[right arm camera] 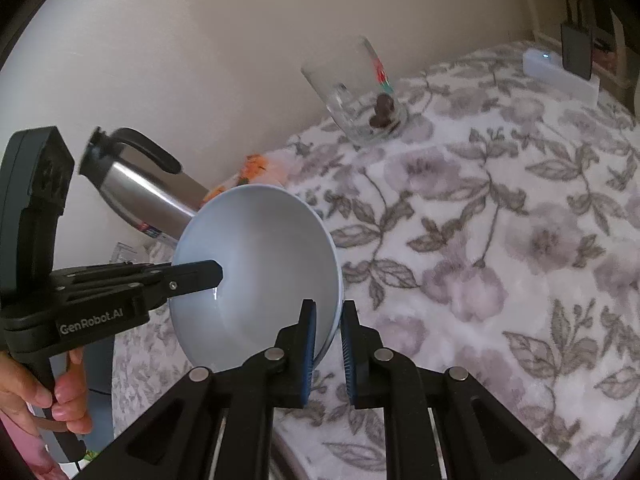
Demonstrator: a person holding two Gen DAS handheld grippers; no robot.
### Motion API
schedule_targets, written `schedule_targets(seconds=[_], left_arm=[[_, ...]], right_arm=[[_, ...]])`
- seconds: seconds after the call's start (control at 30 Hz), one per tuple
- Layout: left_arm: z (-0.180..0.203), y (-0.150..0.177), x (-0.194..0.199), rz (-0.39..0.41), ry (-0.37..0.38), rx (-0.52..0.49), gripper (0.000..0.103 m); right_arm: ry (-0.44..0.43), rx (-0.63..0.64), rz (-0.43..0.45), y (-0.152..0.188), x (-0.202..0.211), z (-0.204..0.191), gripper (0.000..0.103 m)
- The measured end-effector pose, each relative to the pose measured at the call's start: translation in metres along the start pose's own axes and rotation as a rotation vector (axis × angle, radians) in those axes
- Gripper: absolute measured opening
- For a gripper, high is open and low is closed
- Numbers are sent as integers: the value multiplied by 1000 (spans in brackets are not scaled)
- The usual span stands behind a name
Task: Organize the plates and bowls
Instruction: 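Lift the white bowl on edge and carry it over the basin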
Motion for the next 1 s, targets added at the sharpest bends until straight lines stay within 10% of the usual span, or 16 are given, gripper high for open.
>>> schedule_targets(seconds=[1.0], left_arm=[[21,98,148,185,30,133,7]], right_arm=[[-38,116,86,57,131,-81,13]])
Point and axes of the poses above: each gripper's, at about its wrist camera, not at the fingertips, and x roughly against the way its jaws point, z to its right, y to its underside, the point moved 5 cm from there along -x, roughly the way its jaws point, and after that the axes turned 3 degrees about z, right-handed, at the moved point
